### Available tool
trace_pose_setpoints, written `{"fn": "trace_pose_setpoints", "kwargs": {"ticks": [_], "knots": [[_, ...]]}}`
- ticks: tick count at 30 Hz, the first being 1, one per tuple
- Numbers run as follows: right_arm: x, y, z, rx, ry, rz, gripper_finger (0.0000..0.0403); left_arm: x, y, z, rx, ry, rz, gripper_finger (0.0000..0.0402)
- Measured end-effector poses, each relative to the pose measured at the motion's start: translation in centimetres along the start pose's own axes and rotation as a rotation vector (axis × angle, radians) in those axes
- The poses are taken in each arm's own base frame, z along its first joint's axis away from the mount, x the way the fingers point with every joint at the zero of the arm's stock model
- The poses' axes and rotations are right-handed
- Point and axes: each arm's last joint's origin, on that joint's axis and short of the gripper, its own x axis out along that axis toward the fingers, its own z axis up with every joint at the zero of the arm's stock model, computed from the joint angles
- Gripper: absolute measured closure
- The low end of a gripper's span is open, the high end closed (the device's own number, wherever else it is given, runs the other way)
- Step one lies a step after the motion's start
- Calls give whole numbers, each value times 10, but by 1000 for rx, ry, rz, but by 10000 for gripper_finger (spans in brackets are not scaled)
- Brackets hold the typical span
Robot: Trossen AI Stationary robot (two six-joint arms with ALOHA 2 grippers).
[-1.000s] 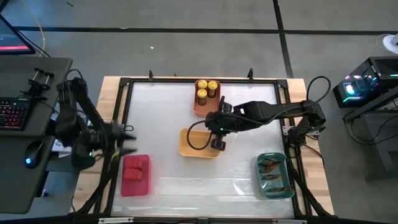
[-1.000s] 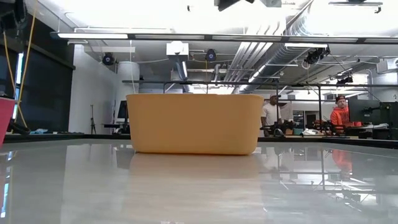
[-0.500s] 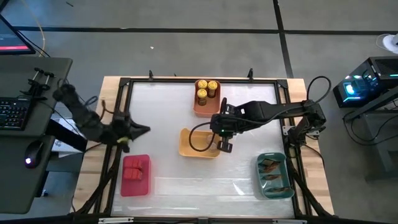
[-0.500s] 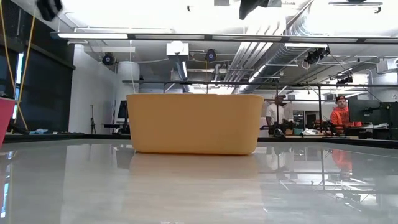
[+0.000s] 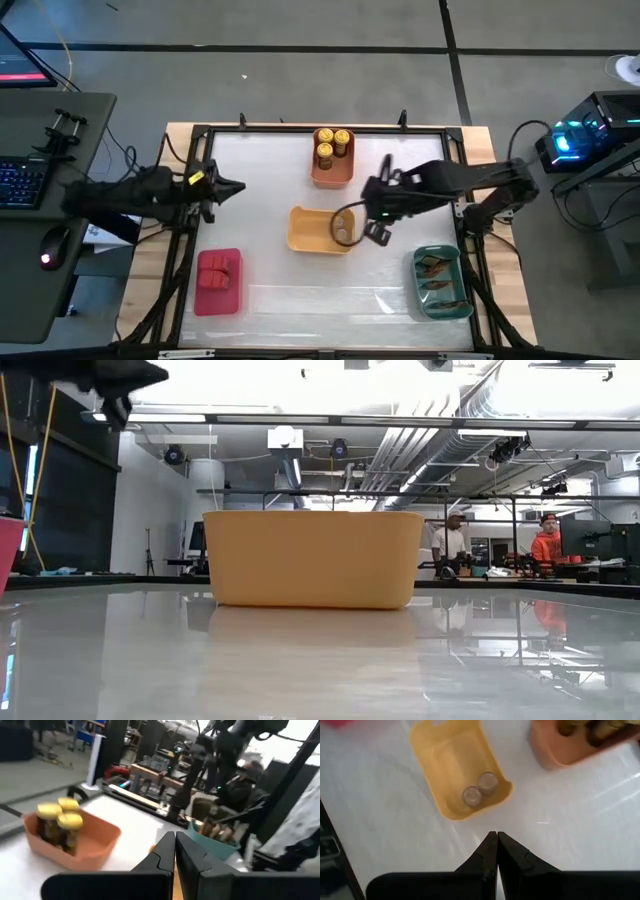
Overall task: Sort spices by type
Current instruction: Return to Home Position
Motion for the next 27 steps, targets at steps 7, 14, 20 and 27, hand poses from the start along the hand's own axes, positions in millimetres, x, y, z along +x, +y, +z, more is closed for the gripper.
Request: {"fn": "trace_pose_setpoints", "kwargs": {"ticks": [7, 14, 20, 27], "knots": [[-52, -21, -27, 181, -145, -7, 403, -4, 18, -43, -165, -122, -56, 401], [-40, -46, -60, 279, -278, 122, 403, 1, 25, -60, -193, -190, -18, 401], [23, -75, -90, 289, -433, 363, 403, 4, 28, -74, -263, -164, -32, 401], [70, -128, -94, 167, -737, 544, 403, 4, 31, -73, -277, -198, 51, 401]]}}
